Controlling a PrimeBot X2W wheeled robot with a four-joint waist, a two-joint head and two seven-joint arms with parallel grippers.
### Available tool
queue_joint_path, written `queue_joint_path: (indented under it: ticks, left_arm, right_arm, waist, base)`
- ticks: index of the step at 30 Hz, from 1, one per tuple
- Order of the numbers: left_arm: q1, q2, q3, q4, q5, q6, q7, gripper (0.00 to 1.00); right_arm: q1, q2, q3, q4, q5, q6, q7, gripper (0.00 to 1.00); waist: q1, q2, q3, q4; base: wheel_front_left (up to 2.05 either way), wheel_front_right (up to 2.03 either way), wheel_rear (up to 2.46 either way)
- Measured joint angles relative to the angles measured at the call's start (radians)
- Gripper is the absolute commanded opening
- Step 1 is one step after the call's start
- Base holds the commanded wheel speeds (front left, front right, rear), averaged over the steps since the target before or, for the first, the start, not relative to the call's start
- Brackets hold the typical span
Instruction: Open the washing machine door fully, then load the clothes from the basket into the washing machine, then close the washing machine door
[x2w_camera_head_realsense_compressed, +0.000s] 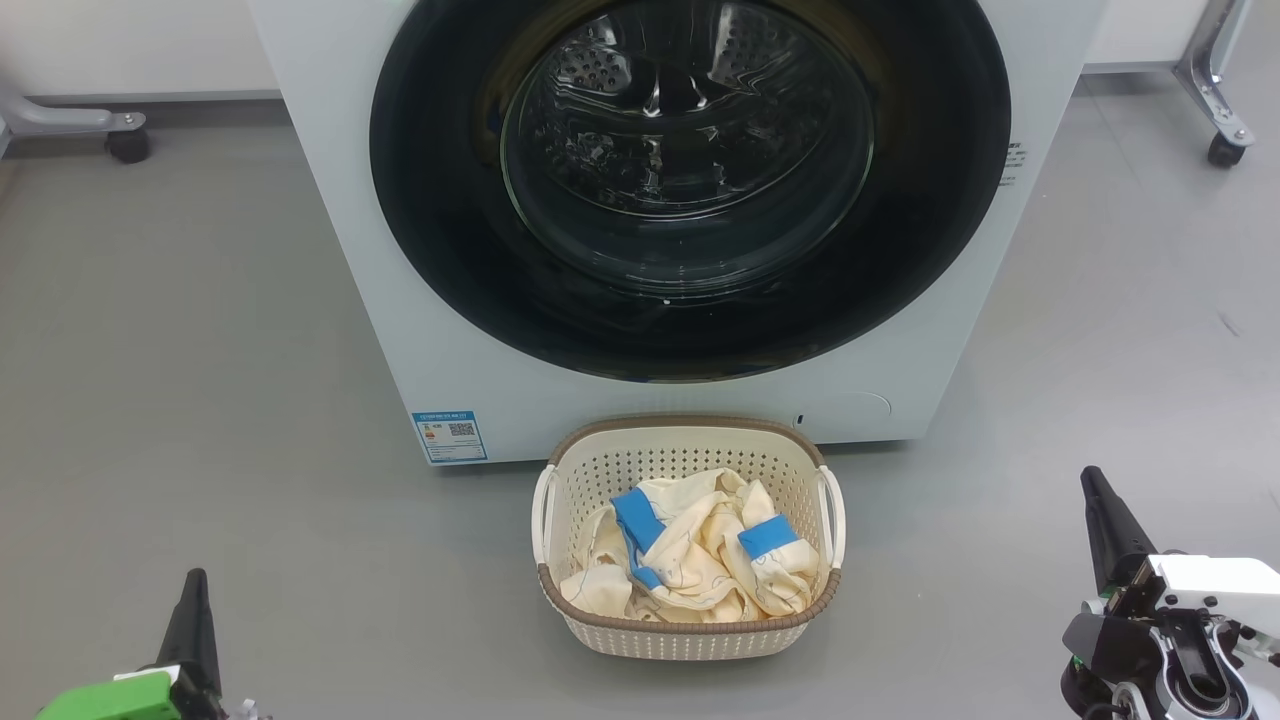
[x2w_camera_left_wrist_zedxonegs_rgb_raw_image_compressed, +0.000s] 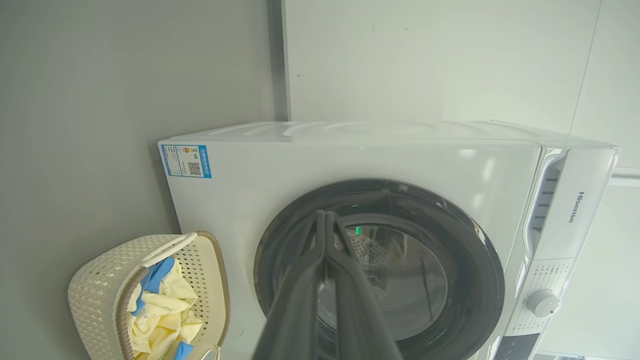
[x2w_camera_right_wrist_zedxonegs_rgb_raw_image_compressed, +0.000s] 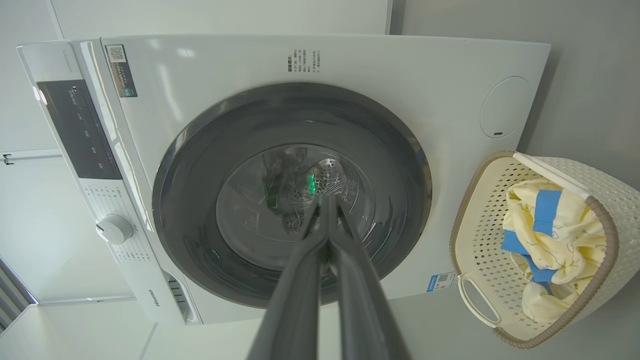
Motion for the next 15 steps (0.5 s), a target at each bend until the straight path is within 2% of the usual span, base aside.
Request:
queue_joint_path:
  ticks: [15]
  left_arm:
    - [0.0, 0.0, 0.001, 0.0, 0.001, 0.0, 0.004, 0.0]
  right_arm:
    - [0.0, 0.001, -0.001, 0.0, 0.0, 0.0, 0.0, 0.0]
  waist:
    - [0.0, 0.0, 0.0, 0.0]
  base:
    - [0.0, 0.0, 0.0]
